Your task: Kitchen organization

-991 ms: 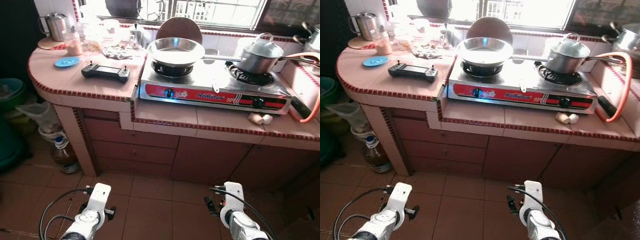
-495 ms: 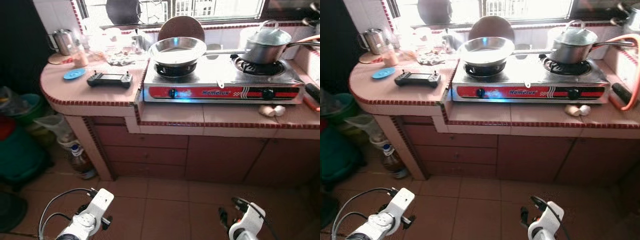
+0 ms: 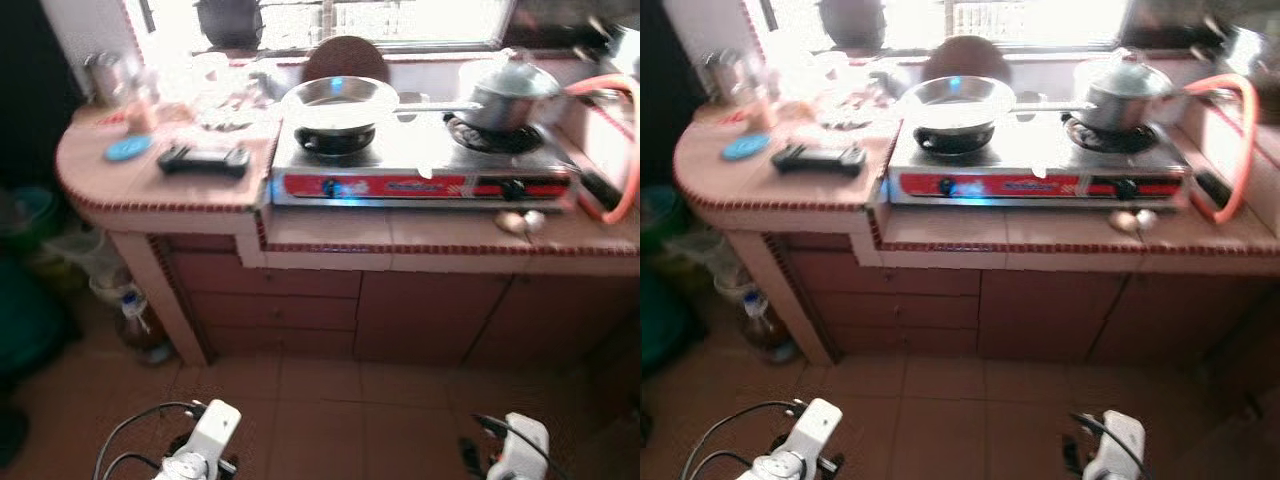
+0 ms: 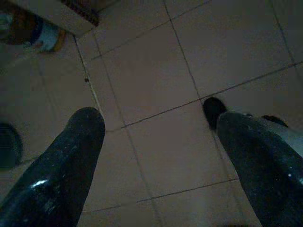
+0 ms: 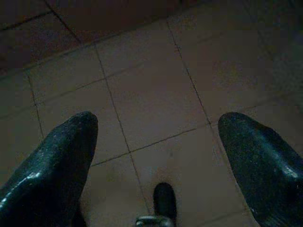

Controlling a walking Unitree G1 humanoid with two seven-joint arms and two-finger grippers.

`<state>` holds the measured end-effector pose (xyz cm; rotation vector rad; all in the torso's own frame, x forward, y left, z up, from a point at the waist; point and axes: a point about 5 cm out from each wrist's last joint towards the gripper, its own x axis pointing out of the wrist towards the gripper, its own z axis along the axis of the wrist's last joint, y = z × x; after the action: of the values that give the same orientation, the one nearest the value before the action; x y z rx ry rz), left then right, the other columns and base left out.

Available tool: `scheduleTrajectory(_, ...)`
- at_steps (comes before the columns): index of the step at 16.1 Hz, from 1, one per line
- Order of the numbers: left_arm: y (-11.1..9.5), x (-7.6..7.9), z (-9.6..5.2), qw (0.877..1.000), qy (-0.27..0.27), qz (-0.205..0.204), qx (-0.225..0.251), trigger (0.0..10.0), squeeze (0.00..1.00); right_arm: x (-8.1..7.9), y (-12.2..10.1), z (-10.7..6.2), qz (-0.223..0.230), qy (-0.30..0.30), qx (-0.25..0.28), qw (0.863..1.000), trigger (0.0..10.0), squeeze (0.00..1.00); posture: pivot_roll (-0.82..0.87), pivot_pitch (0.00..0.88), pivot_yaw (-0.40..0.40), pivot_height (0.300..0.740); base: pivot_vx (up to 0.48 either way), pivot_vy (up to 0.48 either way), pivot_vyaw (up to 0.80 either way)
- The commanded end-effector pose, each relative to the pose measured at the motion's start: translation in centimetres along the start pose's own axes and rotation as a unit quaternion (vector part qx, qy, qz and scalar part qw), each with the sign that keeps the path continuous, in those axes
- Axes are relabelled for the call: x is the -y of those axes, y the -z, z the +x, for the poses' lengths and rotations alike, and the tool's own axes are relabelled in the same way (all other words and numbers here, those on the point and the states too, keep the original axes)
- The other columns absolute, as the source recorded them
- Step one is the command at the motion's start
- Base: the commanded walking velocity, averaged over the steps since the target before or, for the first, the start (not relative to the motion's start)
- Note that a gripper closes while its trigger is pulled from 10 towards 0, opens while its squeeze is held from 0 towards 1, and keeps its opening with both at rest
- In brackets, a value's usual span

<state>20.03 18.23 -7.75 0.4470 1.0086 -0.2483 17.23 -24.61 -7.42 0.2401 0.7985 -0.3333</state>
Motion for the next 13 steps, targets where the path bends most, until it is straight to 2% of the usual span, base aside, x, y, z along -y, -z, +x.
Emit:
scheduleTrajectory(1, 0.0, 0.2, 0.0, 1.000, 0.008, 0.013, -0.003, 10.0, 0.00, 0.3, 0.2, -0.2, 0.012, 0.011, 0.009, 1.000, 10.0, 0.00, -0.12, 0.000, 0.089, 0.740, 0.000, 0.000, 0.00)
scheduleTrajectory(2, -0.5, 0.5, 0.1, 1.000, 0.013, 0.028, 0.000, 10.0, 0.00, 1.0, 1.1, -0.7, 0.004, 0.017, 0.010, 1.000, 10.0, 0.00, -0.17, 0.000, 0.075, 0.740, 0.000, 0.000, 0.00)
scheduleTrajectory(4, -0.8, 1.4, 0.1, 0.999, 0.022, 0.034, 0.005, 10.0, 0.00, 2.6, 2.5, -1.6, -0.059, 0.012, -0.004, 0.998, 10.0, 0.00, -0.18, 0.000, -0.003, 0.740, 0.000, 0.000, 0.00)
scheduleTrajectory(5, -0.8, 1.9, 0.1, 0.999, 0.027, 0.040, 0.004, 10.0, 0.00, 3.1, 2.5, -1.7, -0.079, 0.005, -0.008, 0.997, 10.0, 0.00, -0.16, 0.000, -0.045, 0.740, 0.000, 0.000, 0.00)
scheduleTrajectory(6, -1.0, 2.5, 0.2, 0.999, 0.029, 0.029, 0.007, 10.0, 0.00, 3.3, 1.9, -1.5, -0.106, 0.000, -0.014, 0.994, 10.0, 0.00, -0.13, 0.000, -0.072, 0.740, 0.000, 0.000, 0.00)
scheduleTrajectory(8, -1.0, 2.4, 0.2, 1.000, 0.024, 0.001, 0.006, 10.0, 0.00, 2.4, -0.3, -0.6, -0.100, -0.003, 0.003, 0.995, 10.0, 0.00, -0.08, 0.000, -0.055, 0.740, 0.000, 0.000, 0.00)
scheduleTrajectory(9, -0.8, 1.8, 0.2, 1.000, 0.012, 0.017, -0.001, 10.0, 0.00, 1.5, -1.6, 0.0, -0.074, -0.007, 0.020, 0.997, 10.0, 0.00, -0.06, 0.000, -0.033, 0.740, 0.000, 0.000, 0.00)
scheduleTrajectory(10, -0.7, 1.3, 0.1, 1.000, 0.000, 0.021, -0.002, 10.0, 0.00, 0.5, -1.7, 0.2, -0.076, -0.022, 0.018, 0.997, 10.0, 0.00, -0.03, 0.000, -0.025, 0.740, 0.000, 0.000, 0.00)
scheduleTrajectory(13, 0.3, -0.8, -0.1, 1.000, -0.023, 0.014, -0.010, 10.0, 0.00, -1.4, 0.4, 0.2, -0.087, -0.030, -0.028, 0.995, 10.0, 0.00, 0.08, 0.000, -0.021, 0.740, 0.000, 0.000, 0.00)
